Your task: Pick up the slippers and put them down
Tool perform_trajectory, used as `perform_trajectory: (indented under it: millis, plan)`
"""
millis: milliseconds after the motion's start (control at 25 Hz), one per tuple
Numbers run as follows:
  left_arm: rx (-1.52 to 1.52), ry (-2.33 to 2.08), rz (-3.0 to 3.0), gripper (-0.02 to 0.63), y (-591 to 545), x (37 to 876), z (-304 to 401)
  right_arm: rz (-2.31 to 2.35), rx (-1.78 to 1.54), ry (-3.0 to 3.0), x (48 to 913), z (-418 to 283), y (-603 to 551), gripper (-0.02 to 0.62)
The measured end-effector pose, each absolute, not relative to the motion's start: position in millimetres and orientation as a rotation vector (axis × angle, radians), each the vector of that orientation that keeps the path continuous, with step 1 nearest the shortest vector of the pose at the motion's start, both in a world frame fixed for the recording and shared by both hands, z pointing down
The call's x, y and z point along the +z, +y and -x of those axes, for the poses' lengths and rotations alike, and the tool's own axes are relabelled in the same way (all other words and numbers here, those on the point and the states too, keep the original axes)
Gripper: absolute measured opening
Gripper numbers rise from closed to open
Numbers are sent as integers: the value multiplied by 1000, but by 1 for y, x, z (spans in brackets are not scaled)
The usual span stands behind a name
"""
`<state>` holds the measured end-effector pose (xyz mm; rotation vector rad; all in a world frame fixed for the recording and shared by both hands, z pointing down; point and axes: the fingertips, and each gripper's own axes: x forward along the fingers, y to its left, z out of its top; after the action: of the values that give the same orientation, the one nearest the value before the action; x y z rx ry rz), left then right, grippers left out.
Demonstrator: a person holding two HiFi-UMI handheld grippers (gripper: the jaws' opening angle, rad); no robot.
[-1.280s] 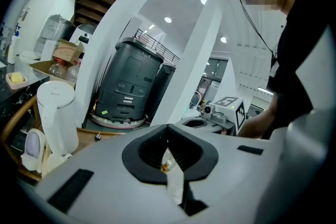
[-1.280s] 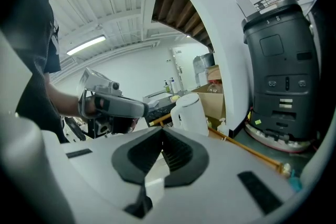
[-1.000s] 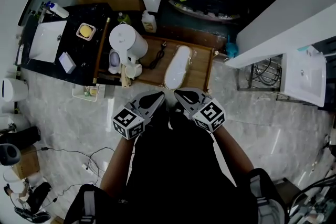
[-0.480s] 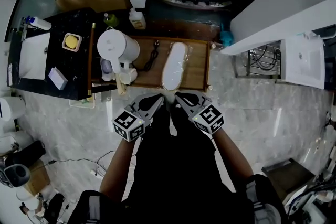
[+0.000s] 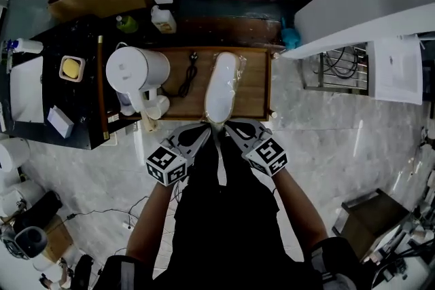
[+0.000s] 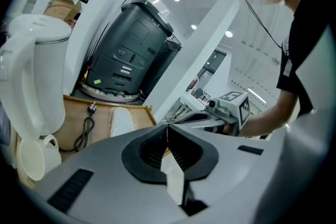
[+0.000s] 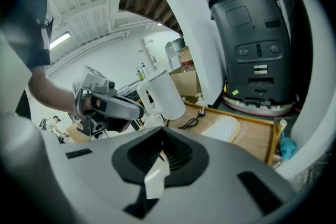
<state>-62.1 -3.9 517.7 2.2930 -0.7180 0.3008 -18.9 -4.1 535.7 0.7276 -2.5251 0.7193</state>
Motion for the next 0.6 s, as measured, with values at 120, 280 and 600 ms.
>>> perform_trajectory:
  millis: [120,280,600]
  plan:
    - [309,-705,-2279,12,-11,531,62,-733,743,-2514,549,19,-8,8]
    - [315,-696,-2258,12,-17,551,65,-741,793,-2486,572,19,-8,8]
    - [341,-686,-2211,12,-24,594,65,-769,843,-2436,610,13,-13,8]
